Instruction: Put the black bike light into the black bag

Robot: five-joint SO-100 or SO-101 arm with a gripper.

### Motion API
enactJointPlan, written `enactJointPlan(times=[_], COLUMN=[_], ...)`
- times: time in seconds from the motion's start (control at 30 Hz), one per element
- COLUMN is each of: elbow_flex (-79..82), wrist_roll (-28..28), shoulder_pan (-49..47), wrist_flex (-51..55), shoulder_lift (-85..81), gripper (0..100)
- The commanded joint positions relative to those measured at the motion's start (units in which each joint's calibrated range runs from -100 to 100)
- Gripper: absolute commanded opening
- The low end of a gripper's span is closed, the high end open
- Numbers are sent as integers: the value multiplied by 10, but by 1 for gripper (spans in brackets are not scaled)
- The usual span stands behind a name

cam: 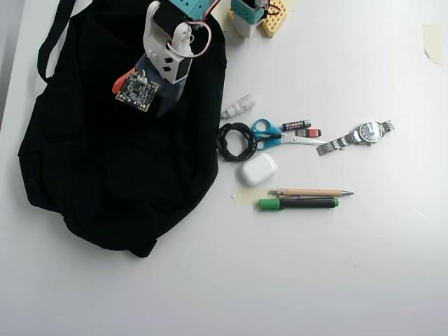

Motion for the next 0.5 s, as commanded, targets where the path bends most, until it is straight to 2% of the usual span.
enactJointPlan(times=[0.0,0.07,0.1,0.13,0.23,0.3,0.47], elbow_flex=[-24,-23,-23,-19,34,176,329], wrist_roll=[-33,-62,-74,-90,-120,-121,-138], shoulder_pan=[-55,-125,-161,-228,-399,-489,-505], wrist_flex=[115,150,159,161,162,124,26], shoulder_lift=[-198,-321,-356,-406,-491,-595,-699], gripper=[26,14,10,3,2,2,2])
